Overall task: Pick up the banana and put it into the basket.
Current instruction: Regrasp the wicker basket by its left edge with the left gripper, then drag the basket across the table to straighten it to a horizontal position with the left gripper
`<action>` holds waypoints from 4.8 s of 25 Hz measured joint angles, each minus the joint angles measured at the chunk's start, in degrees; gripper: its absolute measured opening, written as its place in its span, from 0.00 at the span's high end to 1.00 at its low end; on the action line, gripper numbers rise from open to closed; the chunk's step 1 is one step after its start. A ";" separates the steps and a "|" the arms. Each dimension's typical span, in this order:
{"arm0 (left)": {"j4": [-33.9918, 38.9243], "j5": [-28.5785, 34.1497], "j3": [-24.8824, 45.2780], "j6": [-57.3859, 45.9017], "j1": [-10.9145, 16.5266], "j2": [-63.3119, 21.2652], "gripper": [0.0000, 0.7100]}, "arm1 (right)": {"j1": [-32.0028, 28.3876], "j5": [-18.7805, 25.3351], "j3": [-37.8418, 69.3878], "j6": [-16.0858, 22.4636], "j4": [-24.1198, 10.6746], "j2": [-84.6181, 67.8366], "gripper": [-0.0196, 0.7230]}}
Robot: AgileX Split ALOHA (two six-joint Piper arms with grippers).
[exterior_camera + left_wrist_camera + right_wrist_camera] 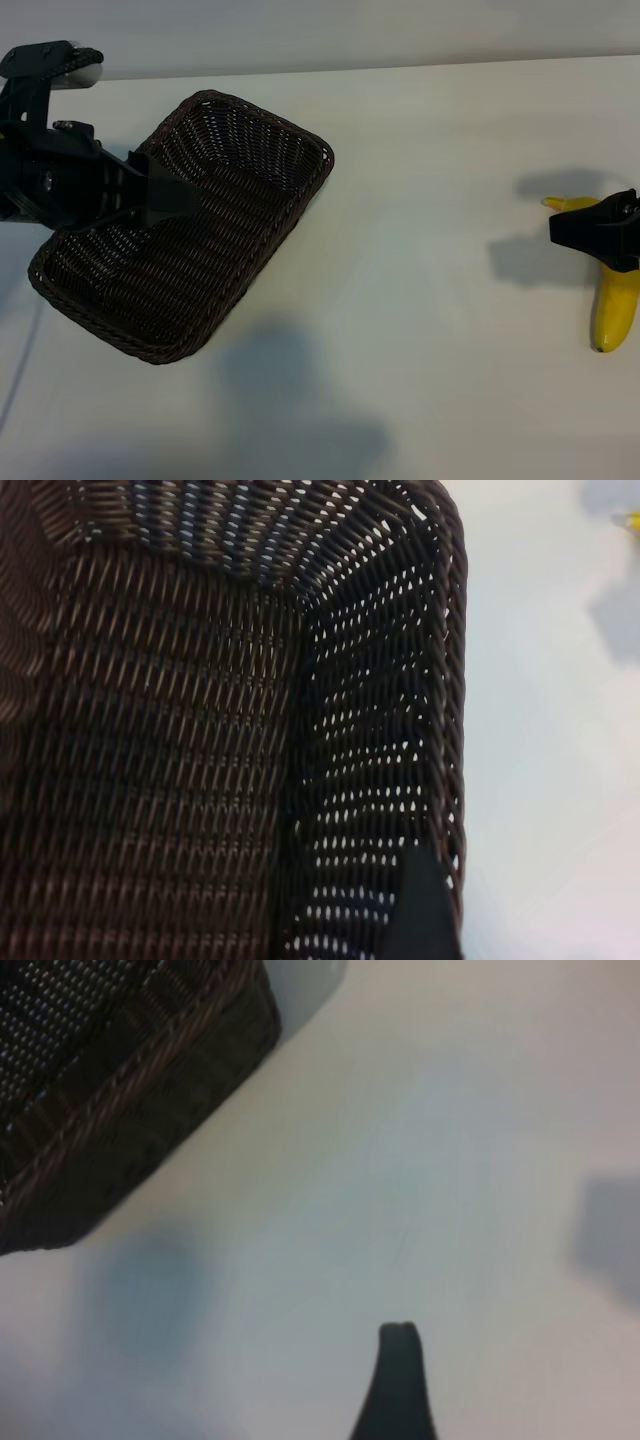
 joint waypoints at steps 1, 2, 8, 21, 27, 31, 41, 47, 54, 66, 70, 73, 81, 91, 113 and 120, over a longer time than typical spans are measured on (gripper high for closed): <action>0.54 0.34 0.00 -2.09 0.00 -0.19 0.21 | 0.00 0.00 0.00 0.00 0.00 0.00 0.17; 1.33 0.70 0.00 -4.46 0.00 -0.44 0.21 | 0.00 0.00 0.00 0.00 0.00 0.00 0.17; 18.53 8.97 -0.19 -35.82 0.00 -5.57 0.21 | 0.00 0.00 0.00 0.00 0.00 0.00 0.17; 35.54 14.22 0.35 -76.85 0.05 -8.85 0.21 | 0.00 -0.57 0.00 0.00 0.00 0.00 0.18; 35.44 14.03 4.56 -83.27 0.05 -8.63 0.21 | 0.00 -0.65 0.00 0.06 0.00 0.00 0.18; 35.44 12.79 7.69 -84.82 0.05 -8.61 0.21 | 0.00 -0.70 0.00 0.16 0.00 0.00 0.18; 33.20 4.49 10.44 -84.78 0.05 -1.06 0.21 | 0.00 -0.70 0.00 0.25 0.00 0.00 0.18; 31.02 2.38 10.44 -83.79 0.05 4.02 0.21 | 0.00 -0.70 0.00 0.25 0.00 0.00 0.18; 30.84 -3.41 10.44 -83.90 0.05 7.81 0.21 | 0.00 -0.70 0.00 0.43 0.00 0.00 0.18; 31.79 -6.58 10.61 -85.10 0.05 11.51 0.39 | 0.00 -0.70 0.00 0.43 0.00 0.00 0.18; 32.41 -6.59 10.79 -85.16 0.05 11.51 0.66 | 0.00 -0.70 0.00 0.43 0.00 0.00 0.18; 32.64 -7.46 10.79 -85.59 0.05 11.51 0.77 | 0.00 -0.70 0.00 0.43 0.00 0.00 0.18; 32.64 -8.38 10.79 -85.41 0.05 11.51 0.77 | 0.00 -0.70 0.00 0.43 0.00 0.00 0.18; 28.91 -3.28 1.46 -71.54 0.05 11.64 0.78 | 0.00 -0.70 0.00 0.43 0.00 0.00 0.18; 14.63 16.19 -24.23 -26.62 0.05 31.02 0.78 | 0.00 -0.70 0.00 0.48 0.00 0.00 0.18; 10.66 14.30 -25.26 -21.97 0.05 38.32 0.78 | 0.00 -0.70 0.00 0.48 0.00 0.00 0.18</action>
